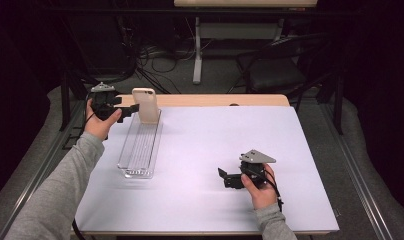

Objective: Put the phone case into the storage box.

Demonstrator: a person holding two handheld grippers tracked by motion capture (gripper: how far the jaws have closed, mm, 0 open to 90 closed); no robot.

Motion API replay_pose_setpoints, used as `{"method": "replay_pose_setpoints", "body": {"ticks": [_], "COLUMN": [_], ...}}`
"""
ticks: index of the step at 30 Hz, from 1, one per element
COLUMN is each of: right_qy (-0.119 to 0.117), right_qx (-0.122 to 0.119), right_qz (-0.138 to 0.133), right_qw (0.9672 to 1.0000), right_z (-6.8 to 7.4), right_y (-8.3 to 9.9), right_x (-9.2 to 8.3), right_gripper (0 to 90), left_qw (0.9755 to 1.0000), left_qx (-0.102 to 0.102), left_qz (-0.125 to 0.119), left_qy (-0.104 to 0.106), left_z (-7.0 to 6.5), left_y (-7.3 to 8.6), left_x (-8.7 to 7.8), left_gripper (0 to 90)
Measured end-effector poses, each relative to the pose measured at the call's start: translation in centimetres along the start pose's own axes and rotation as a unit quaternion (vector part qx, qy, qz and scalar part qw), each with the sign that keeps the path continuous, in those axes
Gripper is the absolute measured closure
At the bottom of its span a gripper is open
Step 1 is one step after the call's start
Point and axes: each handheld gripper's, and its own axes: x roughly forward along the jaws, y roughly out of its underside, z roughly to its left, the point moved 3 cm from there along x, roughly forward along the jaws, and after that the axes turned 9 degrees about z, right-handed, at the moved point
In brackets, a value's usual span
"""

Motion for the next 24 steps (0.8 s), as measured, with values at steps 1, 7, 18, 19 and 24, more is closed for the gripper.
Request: {"method": "replay_pose_setpoints", "body": {"ticks": [1, 7, 18, 19, 24], "right_qy": [0.0, -0.001, 0.001, 0.001, 0.003], "right_qx": [0.001, -0.002, 0.001, 0.002, 0.002], "right_qz": [0.0, 0.001, 0.003, 0.001, -0.001], "right_qw": [1.0, 1.0, 1.0, 1.0, 1.0], "right_z": [0.0, 0.1, 0.1, 0.1, 0.1], "right_y": [0.0, 0.0, -0.2, -0.2, -0.5], "right_x": [0.0, -0.1, -0.2, -0.3, -0.7], "right_gripper": [1.5, 1.5, 0.0, 0.0, 0.0], "left_qw": [1.0, 1.0, 0.9996, 0.9994, 0.9986], "left_qx": [0.0, 0.003, 0.022, 0.027, 0.045], "left_qz": [0.001, 0.003, 0.009, 0.012, 0.019], "left_qy": [0.002, 0.008, 0.015, 0.019, 0.019], "left_z": [0.0, -0.1, -0.9, -1.0, -1.8], "left_y": [0.0, 0.0, 0.1, 0.2, 0.3], "left_x": [0.0, -0.3, -0.6, -0.7, -1.2], "left_gripper": [15.6, 15.0, 7.7, 5.7, 0.5]}}
